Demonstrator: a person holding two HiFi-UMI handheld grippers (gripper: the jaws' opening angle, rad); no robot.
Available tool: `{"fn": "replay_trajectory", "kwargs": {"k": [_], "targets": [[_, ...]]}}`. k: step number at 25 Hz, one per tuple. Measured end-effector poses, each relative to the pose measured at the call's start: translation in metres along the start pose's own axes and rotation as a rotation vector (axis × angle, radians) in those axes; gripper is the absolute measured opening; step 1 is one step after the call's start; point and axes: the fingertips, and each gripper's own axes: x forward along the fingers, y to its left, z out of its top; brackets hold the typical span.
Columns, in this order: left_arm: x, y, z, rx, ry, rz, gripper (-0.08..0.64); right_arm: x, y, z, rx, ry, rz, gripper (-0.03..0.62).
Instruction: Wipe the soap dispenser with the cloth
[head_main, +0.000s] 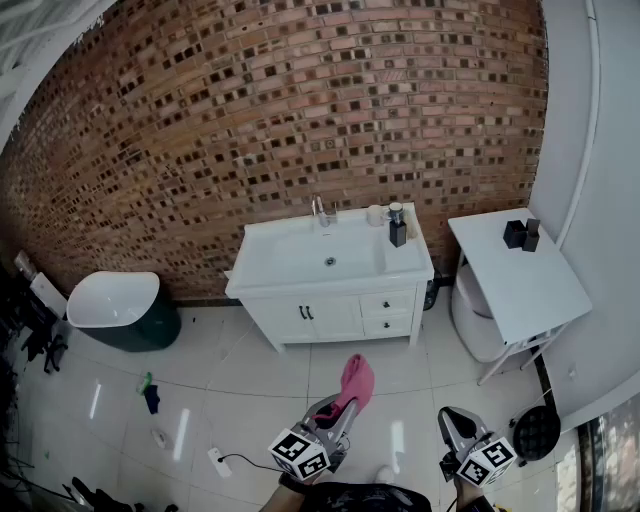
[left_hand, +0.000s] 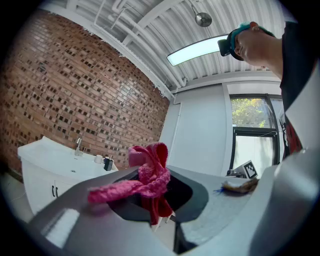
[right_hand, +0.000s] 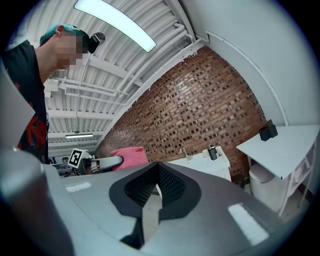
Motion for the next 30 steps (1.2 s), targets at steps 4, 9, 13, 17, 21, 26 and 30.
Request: {"fn": "replay_trajectory", "kwargs": {"k": [4, 9, 13, 17, 21, 26, 30], "targets": [[0.033, 0.003, -0.014, -0.024, 0.023, -0.036, 0.052, 0.008, -0.031, -0.005, 0.035, 0.026, -0.003, 0.000], [0.072, 0.028, -0.019, -0.071, 0.038, -0.090, 0.052, 0.044, -0.066, -0.004, 0.048, 0.055, 0.003, 0.000], [0.114, 0.063, -0.021, -0.100, 0.049, -0.137, 0.049, 0.084, -0.102, 0.004, 0.029, 0.072, 0.000, 0.000], [0.148, 0.108, -0.009, -0.110, 0.026, -0.182, 0.049, 0.132, -0.131, 0.022, -0.005, 0.087, -0.009, 0.000], [0.177, 0.156, 0.013, -0.119, -0.002, -0.187, 0.048, 0.185, -0.155, 0.043, -0.037, 0.110, -0.019, 0.000], [0.213, 0.211, 0.037, -0.150, 0.008, -0.215, 0.048, 0.255, -0.181, 0.064, -0.059, 0.120, -0.015, 0.000], [0.244, 0.246, 0.037, -0.169, 0.031, -0.206, 0.048, 0.289, -0.215, 0.060, -0.015, 0.162, -0.028, 0.000]]}}
